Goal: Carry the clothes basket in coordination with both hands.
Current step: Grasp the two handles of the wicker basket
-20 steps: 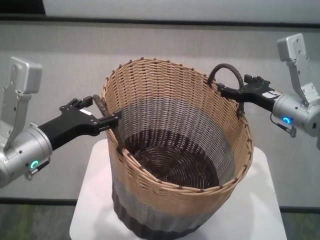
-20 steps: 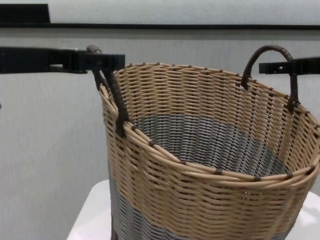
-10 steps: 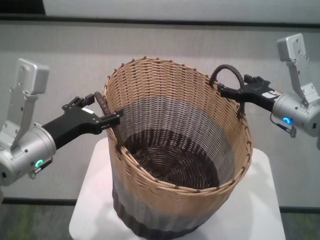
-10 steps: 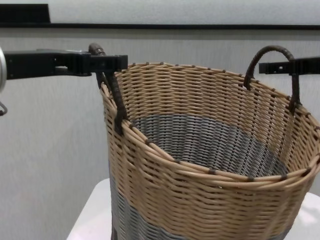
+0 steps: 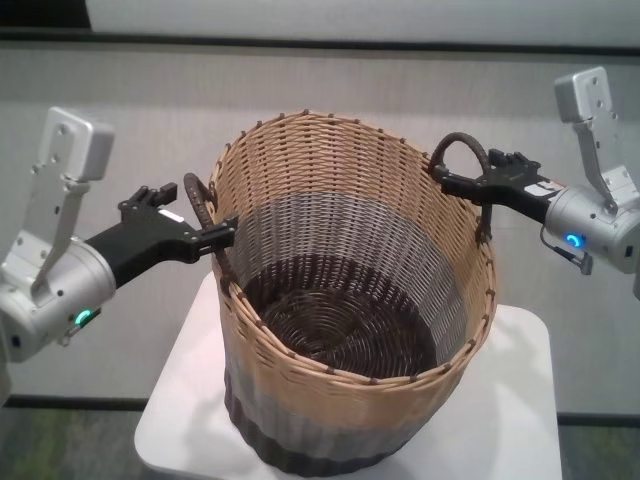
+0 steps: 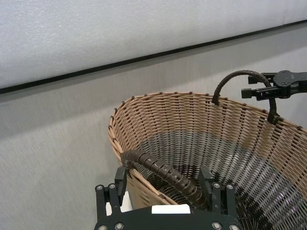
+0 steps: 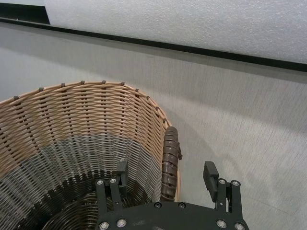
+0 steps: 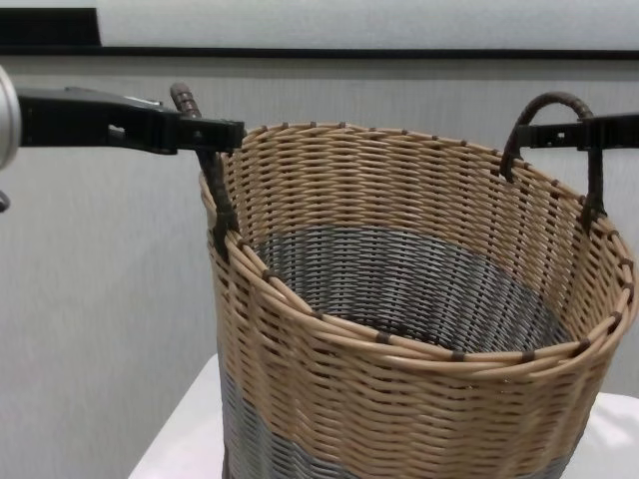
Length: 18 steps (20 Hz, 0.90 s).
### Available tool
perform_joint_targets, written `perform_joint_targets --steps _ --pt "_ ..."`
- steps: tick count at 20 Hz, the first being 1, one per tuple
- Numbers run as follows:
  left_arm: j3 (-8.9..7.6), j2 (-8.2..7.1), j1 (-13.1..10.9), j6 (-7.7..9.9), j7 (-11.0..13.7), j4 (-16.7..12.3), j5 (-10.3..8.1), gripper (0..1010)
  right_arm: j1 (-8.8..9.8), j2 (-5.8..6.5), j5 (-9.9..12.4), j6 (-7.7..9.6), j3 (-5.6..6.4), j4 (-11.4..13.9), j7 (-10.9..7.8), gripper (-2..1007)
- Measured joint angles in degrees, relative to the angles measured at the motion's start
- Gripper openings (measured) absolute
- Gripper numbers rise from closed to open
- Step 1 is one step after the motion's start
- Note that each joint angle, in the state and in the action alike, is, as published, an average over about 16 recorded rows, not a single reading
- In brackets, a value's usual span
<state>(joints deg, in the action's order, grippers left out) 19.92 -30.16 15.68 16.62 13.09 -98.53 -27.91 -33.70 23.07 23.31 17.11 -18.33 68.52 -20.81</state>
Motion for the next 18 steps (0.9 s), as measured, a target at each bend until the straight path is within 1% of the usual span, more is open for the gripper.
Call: perform_joint_targets --steps 4,11,18 --pt "0.13 0.95 0.4 0.17 -0.2 0.4 1.07 1000 0.00 0.00 0.0 0.00 0.00 0.0 0.00 1000" --pt "0.06 2.60 1.0 0.25 0.0 1.9 2.25 1000 0.00 0.00 0.0 0.00 0.00 0.0 0.00 1000" --pt "-0.45 3.19 0.9 -0.13 -0.4 2.2 3.75 1000 0.00 0.00 0.0 0.00 0.00 0.0 0.00 1000"
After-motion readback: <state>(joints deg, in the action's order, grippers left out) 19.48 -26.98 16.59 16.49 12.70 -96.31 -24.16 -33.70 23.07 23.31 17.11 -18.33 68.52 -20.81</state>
